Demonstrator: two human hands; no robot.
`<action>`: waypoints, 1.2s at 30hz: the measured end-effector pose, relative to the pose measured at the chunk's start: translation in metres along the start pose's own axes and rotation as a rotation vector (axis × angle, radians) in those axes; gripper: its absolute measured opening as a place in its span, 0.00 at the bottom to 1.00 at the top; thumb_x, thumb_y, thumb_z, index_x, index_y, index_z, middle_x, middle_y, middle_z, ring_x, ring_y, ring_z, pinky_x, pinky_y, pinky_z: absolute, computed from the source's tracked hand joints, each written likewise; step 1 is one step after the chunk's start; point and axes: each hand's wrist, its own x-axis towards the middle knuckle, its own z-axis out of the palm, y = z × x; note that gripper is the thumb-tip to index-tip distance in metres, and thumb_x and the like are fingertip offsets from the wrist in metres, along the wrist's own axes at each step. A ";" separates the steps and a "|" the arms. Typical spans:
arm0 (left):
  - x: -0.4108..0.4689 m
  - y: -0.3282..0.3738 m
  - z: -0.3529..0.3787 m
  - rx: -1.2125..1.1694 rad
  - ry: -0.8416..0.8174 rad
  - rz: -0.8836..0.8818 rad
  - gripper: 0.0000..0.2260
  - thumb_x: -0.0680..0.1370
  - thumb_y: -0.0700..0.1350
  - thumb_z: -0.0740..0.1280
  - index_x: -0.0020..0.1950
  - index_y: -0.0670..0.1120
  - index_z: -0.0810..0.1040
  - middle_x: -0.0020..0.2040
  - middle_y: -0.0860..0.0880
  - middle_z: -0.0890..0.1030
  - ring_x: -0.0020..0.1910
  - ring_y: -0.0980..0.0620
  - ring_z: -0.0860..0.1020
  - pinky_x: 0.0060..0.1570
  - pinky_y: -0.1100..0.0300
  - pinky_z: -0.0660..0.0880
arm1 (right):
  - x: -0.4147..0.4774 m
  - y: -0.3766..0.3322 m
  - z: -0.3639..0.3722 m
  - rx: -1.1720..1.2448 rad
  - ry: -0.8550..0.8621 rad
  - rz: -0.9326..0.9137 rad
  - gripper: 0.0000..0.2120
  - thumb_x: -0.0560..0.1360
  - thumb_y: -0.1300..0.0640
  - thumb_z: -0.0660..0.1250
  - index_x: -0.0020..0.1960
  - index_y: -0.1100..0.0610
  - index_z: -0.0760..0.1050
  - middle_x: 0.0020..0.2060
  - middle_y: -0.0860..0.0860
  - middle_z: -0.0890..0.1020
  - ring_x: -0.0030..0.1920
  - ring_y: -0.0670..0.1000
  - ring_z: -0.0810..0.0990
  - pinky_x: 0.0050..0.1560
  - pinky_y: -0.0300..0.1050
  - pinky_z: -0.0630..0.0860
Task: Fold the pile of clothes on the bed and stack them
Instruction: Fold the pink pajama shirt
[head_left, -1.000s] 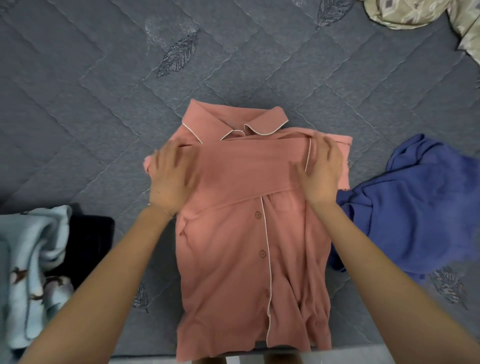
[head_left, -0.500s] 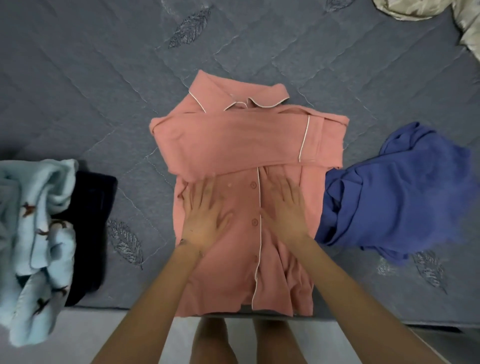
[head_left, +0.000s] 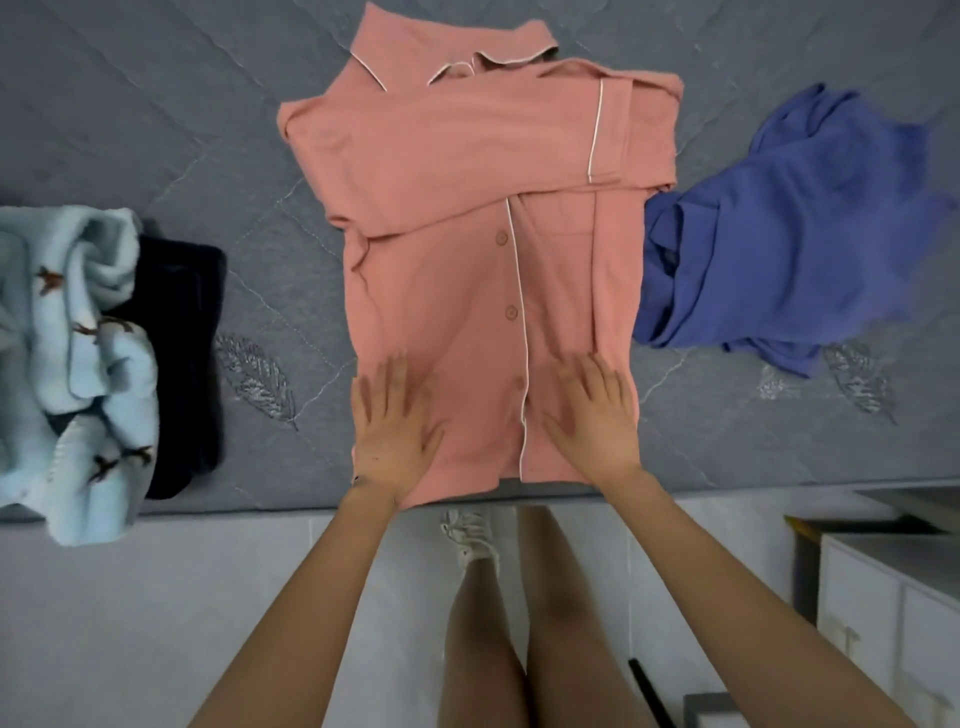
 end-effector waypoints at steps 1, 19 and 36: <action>-0.009 -0.004 0.004 -0.014 -0.013 -0.055 0.26 0.78 0.58 0.59 0.72 0.46 0.72 0.77 0.38 0.60 0.75 0.38 0.56 0.72 0.37 0.46 | -0.008 0.002 0.004 0.004 0.026 0.028 0.32 0.72 0.40 0.62 0.72 0.56 0.70 0.71 0.58 0.70 0.70 0.62 0.67 0.71 0.62 0.62; -0.053 0.006 0.000 -1.052 -0.162 -0.910 0.17 0.76 0.45 0.71 0.61 0.41 0.74 0.52 0.48 0.77 0.51 0.48 0.76 0.50 0.57 0.71 | -0.021 0.007 0.009 0.780 0.072 0.967 0.37 0.71 0.56 0.74 0.73 0.62 0.60 0.69 0.60 0.69 0.66 0.61 0.72 0.65 0.54 0.71; 0.059 0.038 -0.101 -1.719 0.270 -0.630 0.14 0.76 0.48 0.70 0.60 0.48 0.75 0.57 0.47 0.78 0.57 0.49 0.77 0.60 0.49 0.73 | 0.073 -0.056 -0.081 1.422 0.112 0.789 0.06 0.77 0.55 0.69 0.51 0.57 0.76 0.46 0.51 0.81 0.47 0.50 0.80 0.56 0.50 0.79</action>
